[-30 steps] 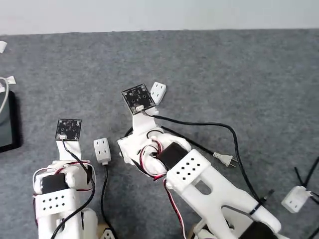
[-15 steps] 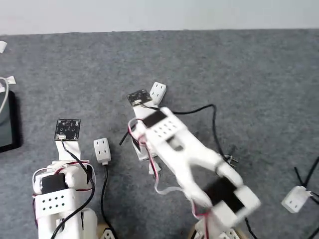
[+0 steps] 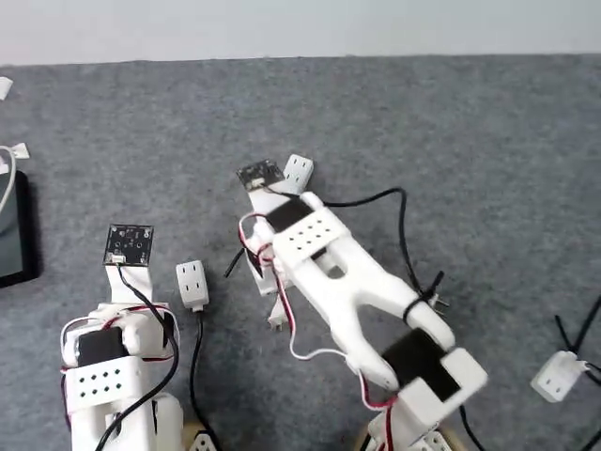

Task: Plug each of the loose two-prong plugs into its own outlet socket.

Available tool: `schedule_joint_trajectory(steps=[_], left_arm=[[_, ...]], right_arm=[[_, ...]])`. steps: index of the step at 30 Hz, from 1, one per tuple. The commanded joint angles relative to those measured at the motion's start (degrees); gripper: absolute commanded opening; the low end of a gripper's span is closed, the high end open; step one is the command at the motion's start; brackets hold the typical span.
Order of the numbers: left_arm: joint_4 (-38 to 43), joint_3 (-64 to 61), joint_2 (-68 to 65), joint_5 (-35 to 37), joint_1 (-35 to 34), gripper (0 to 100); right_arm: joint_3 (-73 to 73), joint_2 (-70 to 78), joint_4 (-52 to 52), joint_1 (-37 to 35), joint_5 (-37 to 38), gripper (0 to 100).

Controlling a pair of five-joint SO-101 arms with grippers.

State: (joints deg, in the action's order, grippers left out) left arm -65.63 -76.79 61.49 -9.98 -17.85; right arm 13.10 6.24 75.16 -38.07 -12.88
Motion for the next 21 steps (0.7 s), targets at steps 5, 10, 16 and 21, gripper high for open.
schedule_joint_trajectory(steps=[5, 10, 16, 21], left_arm=[[1.49, 2.51, 0.62, -0.62, -0.35, 3], [1.85, 2.07, 0.70, -1.23, -0.35, 3], [1.85, 2.07, 0.70, -2.55, -0.18, 3], [1.85, 1.98, 0.70, -2.55, -0.18, 3]], right_arm=[[5.54, -5.23, -7.43, 0.22, 0.88, 1.3], [6.42, -6.20, -7.60, 0.04, -0.09, 0.8], [6.77, -5.67, -7.60, -3.03, 0.18, 0.8], [7.47, -5.58, -8.04, -3.12, 0.18, 0.8]])
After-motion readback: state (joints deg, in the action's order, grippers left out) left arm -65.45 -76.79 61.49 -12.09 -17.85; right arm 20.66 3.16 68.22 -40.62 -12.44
